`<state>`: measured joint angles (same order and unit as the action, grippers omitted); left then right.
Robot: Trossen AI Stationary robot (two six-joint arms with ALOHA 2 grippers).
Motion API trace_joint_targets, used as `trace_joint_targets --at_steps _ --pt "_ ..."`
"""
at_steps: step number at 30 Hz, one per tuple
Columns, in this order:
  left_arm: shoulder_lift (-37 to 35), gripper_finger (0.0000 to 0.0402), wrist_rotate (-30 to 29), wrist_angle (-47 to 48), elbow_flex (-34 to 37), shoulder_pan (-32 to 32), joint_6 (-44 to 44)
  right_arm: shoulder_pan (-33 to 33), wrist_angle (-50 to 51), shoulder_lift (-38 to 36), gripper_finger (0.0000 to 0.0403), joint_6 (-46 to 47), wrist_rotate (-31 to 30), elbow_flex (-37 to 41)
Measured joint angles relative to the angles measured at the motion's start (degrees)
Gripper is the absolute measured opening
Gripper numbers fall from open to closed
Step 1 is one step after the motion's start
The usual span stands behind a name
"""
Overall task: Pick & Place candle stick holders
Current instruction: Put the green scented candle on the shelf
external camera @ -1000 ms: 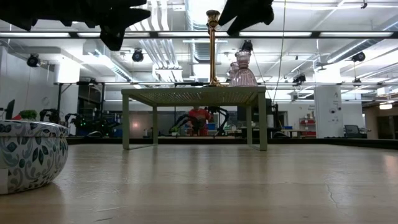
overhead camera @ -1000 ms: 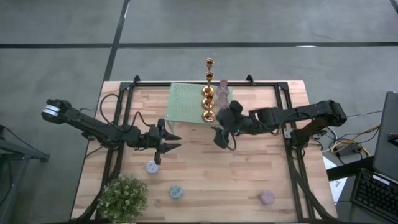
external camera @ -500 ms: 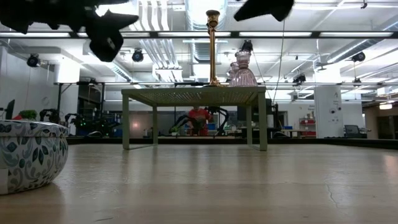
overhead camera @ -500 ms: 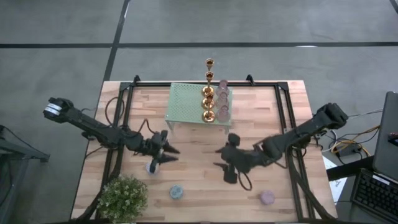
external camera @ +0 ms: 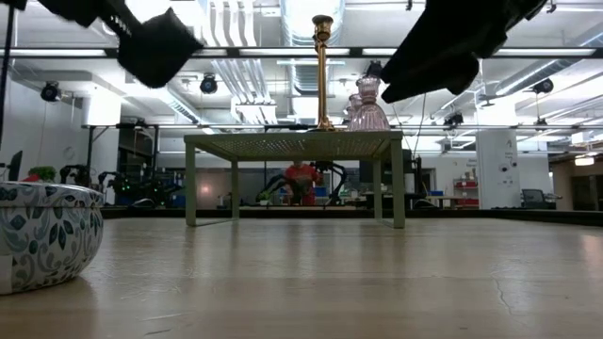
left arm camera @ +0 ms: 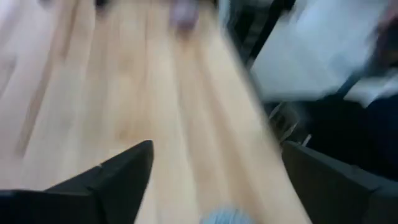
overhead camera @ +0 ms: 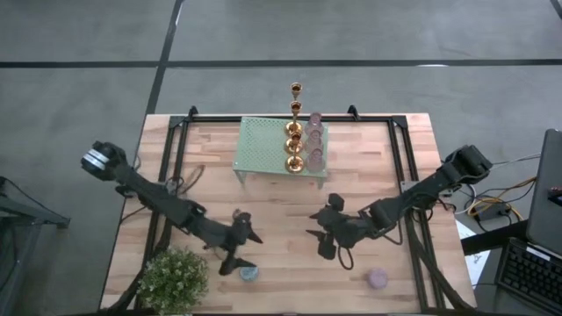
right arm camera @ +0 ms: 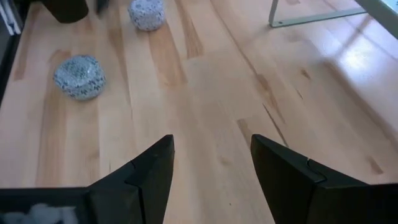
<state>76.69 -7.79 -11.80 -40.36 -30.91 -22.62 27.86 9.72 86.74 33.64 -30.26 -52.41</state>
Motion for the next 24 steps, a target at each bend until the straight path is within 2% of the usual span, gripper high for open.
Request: trace_joint_targets --at_steps 5,8,15,24 --pt "6.71 0.0393 -0.01 22.22 -10.46 -1.66 -4.17 0.02 -0.32 0.0 0.0205 0.53 0.0 0.18" --pt "10.1 0.0395 0.13 28.89 -14.69 -3.43 -5.68 0.0 -0.33 0.0 0.0205 0.49 -0.02 0.18" --pt "14.16 0.0395 0.43 30.68 -17.41 -7.17 -9.77 0.0 -0.28 0.0 0.0205 0.49 0.0 0.4" --pt "19.49 0.0395 -5.59 31.39 -17.39 -9.54 -12.33 0.0 -1.05 0.0 0.0205 0.25 -0.01 0.47"
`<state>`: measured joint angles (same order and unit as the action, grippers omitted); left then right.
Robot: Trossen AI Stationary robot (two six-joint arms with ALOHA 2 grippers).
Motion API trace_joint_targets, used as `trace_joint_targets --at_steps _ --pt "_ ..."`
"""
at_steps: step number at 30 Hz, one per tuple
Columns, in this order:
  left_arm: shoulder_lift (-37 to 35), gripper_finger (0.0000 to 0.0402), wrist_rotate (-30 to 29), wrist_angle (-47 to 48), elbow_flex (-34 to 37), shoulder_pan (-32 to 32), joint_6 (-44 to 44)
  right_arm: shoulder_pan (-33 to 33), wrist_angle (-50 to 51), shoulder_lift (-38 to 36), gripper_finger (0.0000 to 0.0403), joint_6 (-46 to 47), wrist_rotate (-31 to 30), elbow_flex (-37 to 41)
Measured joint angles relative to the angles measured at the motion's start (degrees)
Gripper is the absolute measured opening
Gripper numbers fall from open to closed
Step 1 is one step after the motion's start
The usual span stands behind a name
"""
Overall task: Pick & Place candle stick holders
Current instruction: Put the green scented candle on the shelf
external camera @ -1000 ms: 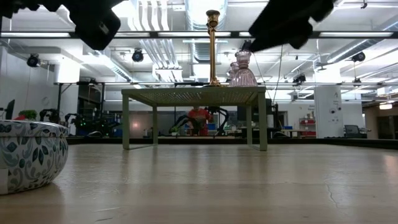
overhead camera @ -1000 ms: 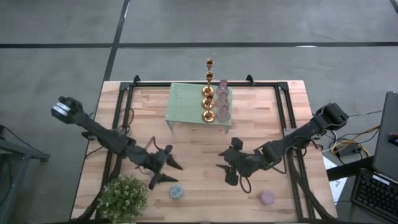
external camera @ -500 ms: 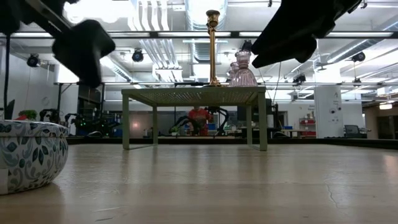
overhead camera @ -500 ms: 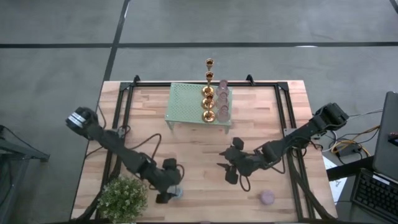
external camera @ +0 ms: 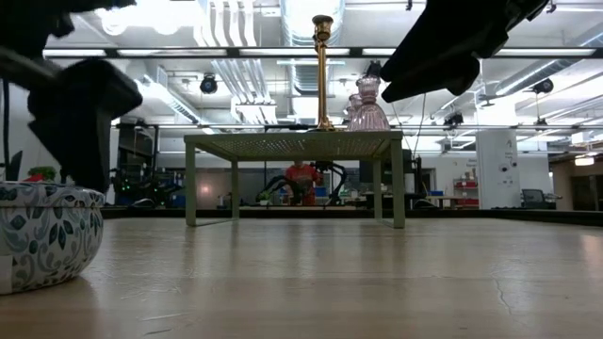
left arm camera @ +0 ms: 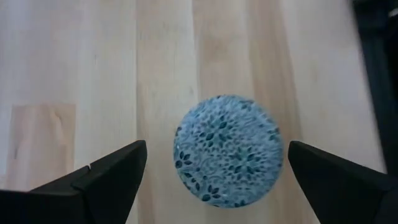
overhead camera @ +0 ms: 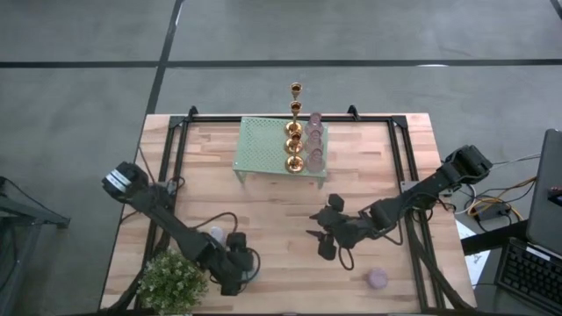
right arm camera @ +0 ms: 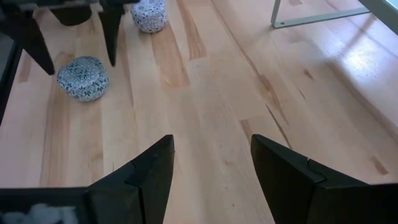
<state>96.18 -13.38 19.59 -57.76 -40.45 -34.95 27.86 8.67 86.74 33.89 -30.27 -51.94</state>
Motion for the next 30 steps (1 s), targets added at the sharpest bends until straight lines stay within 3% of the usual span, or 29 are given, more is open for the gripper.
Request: trace_joint_targets --at_steps 8,23,30 --pt "3.76 0.0394 0.65 -0.17 0.04 -0.18 -1.43 0.0 -0.09 0.0 0.0205 -0.02 -0.51 0.0" --pt "3.85 0.0394 -1.72 -2.34 0.07 -0.15 -1.33 0.0 -0.31 0.0 0.0205 -0.02 -1.39 0.56" --pt "3.85 0.035 -2.13 -3.43 0.13 -0.15 -1.08 -0.04 -0.5 0.0 0.0205 -0.01 -1.48 0.87"
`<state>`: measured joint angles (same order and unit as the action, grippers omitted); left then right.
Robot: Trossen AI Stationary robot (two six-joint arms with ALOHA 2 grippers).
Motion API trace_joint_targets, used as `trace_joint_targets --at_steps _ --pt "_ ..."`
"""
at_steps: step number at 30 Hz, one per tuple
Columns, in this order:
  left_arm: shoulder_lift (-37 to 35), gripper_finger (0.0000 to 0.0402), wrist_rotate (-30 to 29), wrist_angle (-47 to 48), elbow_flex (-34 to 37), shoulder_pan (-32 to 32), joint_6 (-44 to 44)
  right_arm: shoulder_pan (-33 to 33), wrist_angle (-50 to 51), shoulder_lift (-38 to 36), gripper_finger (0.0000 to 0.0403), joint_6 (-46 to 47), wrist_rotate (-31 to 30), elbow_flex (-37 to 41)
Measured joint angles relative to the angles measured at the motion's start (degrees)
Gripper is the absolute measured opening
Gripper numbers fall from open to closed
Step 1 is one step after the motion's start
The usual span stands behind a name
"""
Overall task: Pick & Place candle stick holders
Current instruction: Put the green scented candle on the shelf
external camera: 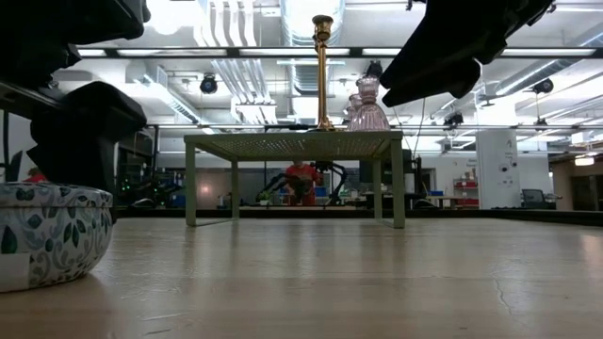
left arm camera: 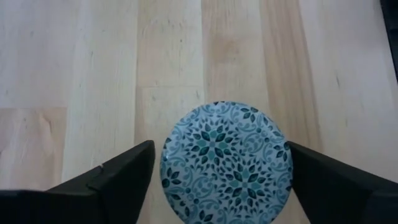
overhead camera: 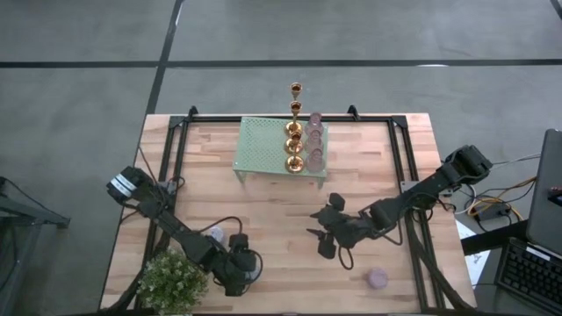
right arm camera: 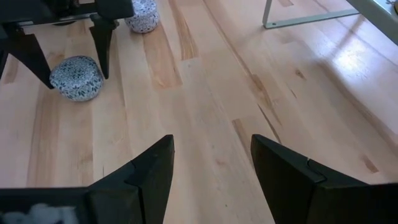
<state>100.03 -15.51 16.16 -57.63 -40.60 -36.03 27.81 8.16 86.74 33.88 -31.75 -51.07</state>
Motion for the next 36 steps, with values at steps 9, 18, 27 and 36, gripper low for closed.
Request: trace_joint_targets --at_steps 9,18,27,36 --pt "0.0 0.0295 -0.08 0.07 0.26 -0.02 0.14 0.0 0.01 0.0 0.0205 0.0 -1.11 0.3" --pt "0.0 0.0309 0.0 0.37 0.12 0.39 2.72 0.03 0.0 0.0 0.0205 0.01 -1.44 0.5" --pt "-1.71 0.0305 0.23 0.8 0.1 1.76 5.34 0.02 -0.02 0.0 0.0205 0.01 -1.44 0.5" --pt "-5.83 0.0303 0.73 3.45 0.02 5.07 9.06 0.02 -0.23 0.0 0.0205 0.01 -1.43 0.51"
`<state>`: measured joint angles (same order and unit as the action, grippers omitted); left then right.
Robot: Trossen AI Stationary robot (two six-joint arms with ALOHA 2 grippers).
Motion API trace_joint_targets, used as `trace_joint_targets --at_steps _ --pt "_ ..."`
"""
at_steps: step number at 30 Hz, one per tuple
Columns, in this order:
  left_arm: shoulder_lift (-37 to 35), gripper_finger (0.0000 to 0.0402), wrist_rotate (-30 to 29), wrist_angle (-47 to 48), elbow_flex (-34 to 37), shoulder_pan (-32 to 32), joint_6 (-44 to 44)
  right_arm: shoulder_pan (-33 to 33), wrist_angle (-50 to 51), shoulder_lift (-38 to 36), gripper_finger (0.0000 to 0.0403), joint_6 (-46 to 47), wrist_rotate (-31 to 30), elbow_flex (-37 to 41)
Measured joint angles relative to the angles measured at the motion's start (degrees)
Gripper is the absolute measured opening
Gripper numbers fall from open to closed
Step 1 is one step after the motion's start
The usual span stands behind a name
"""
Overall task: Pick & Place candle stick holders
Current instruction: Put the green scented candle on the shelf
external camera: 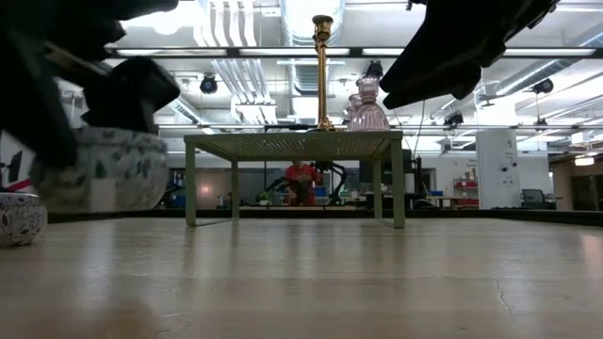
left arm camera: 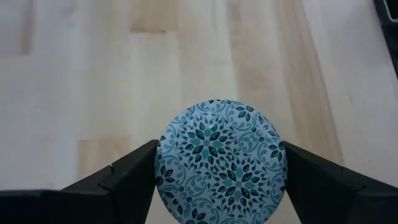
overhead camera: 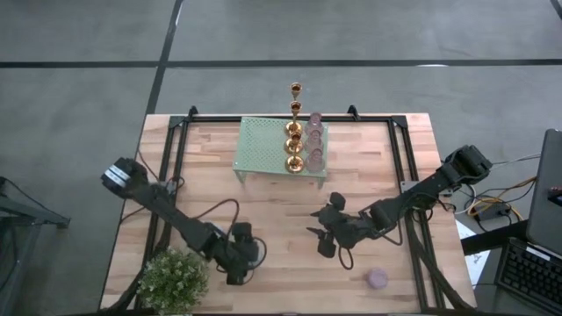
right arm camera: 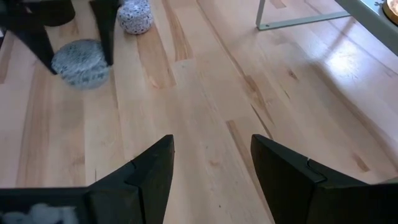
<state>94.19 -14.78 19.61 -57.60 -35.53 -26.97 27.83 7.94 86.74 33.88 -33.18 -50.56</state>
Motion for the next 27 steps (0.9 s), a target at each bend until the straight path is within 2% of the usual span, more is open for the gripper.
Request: trace_joint_targets --at_steps 13,20,27 --pt "-10.59 0.0303 0.35 13.47 -5.32 12.88 3.39 0.0 -0.76 0.0 0.0205 -0.43 -0.04 0.01" --pt "-14.3 0.0303 0.32 20.28 -11.35 23.87 3.0 0.0 -1.09 0.0 0.0205 -0.84 -0.04 0.01" --pt "-14.72 0.0303 0.3 21.32 -16.13 36.85 2.91 0.0 -1.07 0.0 0.0205 -0.84 -0.05 0.01"
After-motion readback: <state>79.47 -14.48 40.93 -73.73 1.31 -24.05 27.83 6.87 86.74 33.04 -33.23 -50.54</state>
